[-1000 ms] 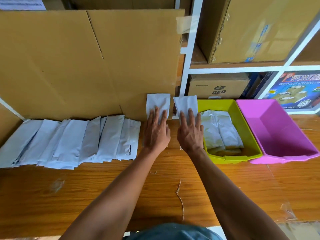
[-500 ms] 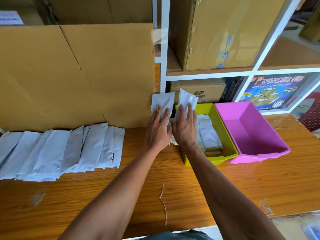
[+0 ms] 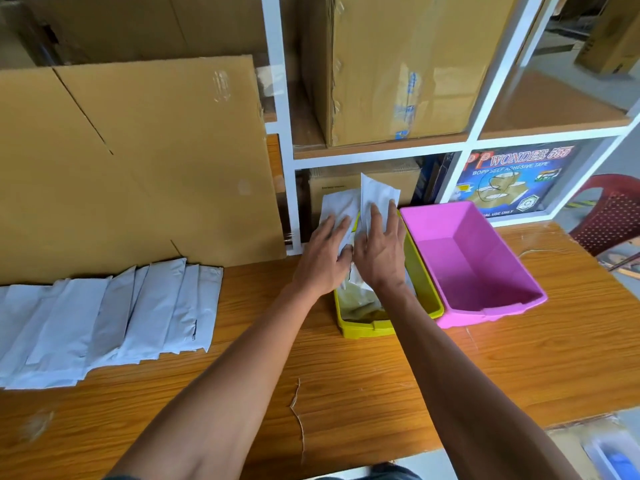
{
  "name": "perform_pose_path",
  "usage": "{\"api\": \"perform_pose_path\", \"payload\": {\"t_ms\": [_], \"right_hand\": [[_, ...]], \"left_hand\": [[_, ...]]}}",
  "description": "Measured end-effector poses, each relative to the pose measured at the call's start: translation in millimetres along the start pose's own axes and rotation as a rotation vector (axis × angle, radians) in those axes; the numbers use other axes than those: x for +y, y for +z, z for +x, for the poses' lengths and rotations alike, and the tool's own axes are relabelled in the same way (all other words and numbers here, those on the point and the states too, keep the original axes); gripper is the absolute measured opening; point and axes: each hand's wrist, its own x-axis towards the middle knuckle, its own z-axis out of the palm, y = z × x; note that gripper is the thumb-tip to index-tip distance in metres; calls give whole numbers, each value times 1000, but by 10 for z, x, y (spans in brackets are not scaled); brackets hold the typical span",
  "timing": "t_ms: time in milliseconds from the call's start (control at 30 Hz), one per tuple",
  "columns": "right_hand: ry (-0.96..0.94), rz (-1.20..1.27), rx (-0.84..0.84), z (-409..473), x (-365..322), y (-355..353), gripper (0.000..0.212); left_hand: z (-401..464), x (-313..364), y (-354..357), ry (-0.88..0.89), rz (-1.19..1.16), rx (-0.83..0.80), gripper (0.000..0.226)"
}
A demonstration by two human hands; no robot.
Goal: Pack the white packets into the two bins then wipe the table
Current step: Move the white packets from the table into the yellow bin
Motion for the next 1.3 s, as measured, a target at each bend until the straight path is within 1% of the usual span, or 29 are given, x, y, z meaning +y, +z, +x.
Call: {"api": "perform_pose_path", "payload": {"t_ms": [67, 167, 300, 400, 500, 633, 733, 867, 1000, 1033, 1167, 1233, 1300], "right_hand": [[34, -55, -85, -9, 188, -8, 64], [99, -92, -208, -63, 475, 112, 65], [76, -192, -345, -86, 776, 279, 64], [66, -178, -443, -79, 895, 385, 63], [14, -196, -479, -39, 968, 458, 64], [-21, -205, -511, 91, 1061, 485, 72], [-53, -221, -553, 170, 1153, 541, 79], [-95, -200, -633, 175, 1263, 662, 83], [-160, -215, -687, 150, 1337, 738, 104], [-161, -214, -693, 151, 1355, 765, 102], [-142, -219, -706, 177, 1372, 801, 80], [-150, -201, -685, 194, 1344, 754, 75], [-169, -168, -630, 183, 1325, 730, 72]], "left_hand": [[41, 68, 136, -46, 91, -26, 63], [80, 89, 349, -109, 212, -51, 66], [128, 122, 601, -202, 286, -57, 66], [163, 151, 752, -240, 332, -70, 66], [216, 187, 844, -279, 390, -90, 66], [305, 247, 918, -345, 436, -90, 67], [392, 317, 964, -382, 441, -70, 66], [472, 348, 1051, -381, 421, -88, 67], [430, 273, 1186, -377, 416, -147, 67], [418, 233, 1220, -386, 414, -172, 68], [395, 110, 1329, -435, 404, -241, 66], [410, 86, 1357, -446, 382, -228, 63], [426, 50, 1376, -414, 355, -204, 62]]}}
